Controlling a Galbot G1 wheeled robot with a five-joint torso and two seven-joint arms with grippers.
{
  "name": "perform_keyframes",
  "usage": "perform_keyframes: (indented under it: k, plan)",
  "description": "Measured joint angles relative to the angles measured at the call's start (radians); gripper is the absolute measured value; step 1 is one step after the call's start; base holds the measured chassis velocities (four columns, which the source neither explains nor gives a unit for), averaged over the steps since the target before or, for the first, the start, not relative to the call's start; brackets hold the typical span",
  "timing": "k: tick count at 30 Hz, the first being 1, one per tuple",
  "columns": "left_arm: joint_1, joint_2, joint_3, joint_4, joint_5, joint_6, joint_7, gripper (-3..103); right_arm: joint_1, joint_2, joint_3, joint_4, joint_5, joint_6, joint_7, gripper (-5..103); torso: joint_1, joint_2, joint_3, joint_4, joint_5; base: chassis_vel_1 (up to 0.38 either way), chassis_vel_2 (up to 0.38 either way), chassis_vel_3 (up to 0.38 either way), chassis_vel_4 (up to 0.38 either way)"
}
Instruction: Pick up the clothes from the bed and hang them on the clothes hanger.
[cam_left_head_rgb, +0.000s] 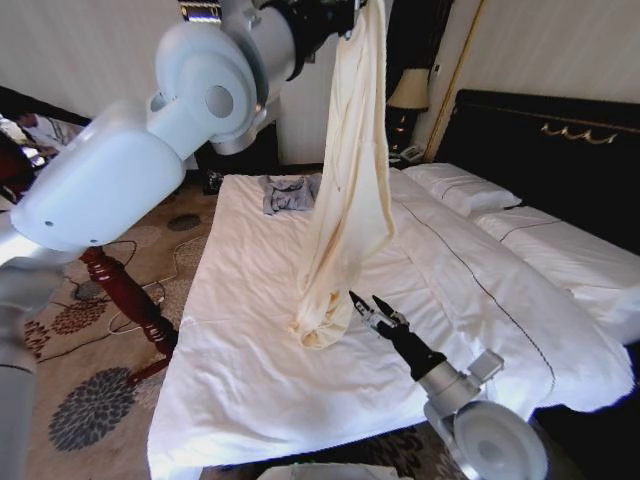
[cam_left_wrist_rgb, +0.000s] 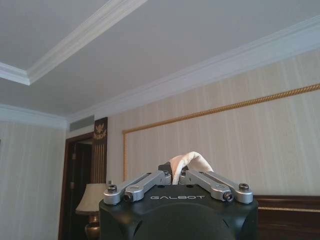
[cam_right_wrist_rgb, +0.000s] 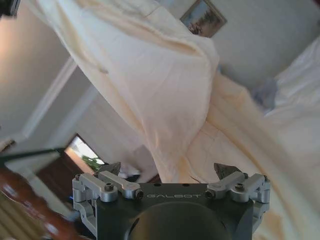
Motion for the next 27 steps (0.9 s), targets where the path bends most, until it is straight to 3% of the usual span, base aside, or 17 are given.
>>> perform_keyframes:
  k: [5, 15, 27]
  plan:
    - [0.000, 0.001, 0.022, 0.004, 0.004, 0.009, -0.024, 1, -0.086, -0.005, -0.007, 0.000, 0.044, -0.023, 0.005, 100, 0.000, 0.000, 0.000, -0.0006, -0.0001, 0.000, 0.000, 0.000, 0.000]
    - [-0.059, -0.019, 0.119, -0.042, -0.011, 0.063, -0.102, 1, -0.241, 0.000, -0.095, -0.002, -0.082, -0.053, -0.015, 100, 0.000, 0.000, 0.000, -0.0006, 0.0000, 0.000, 0.000, 0.000, 0.000]
    - [-0.134, -0.078, 0.186, -0.088, -0.102, 0.125, -0.251, 1, -0.200, 0.002, -0.129, -0.003, -0.097, -0.072, -0.010, 100, 0.000, 0.000, 0.000, -0.0003, -0.0001, 0.000, 0.000, 0.000, 0.000]
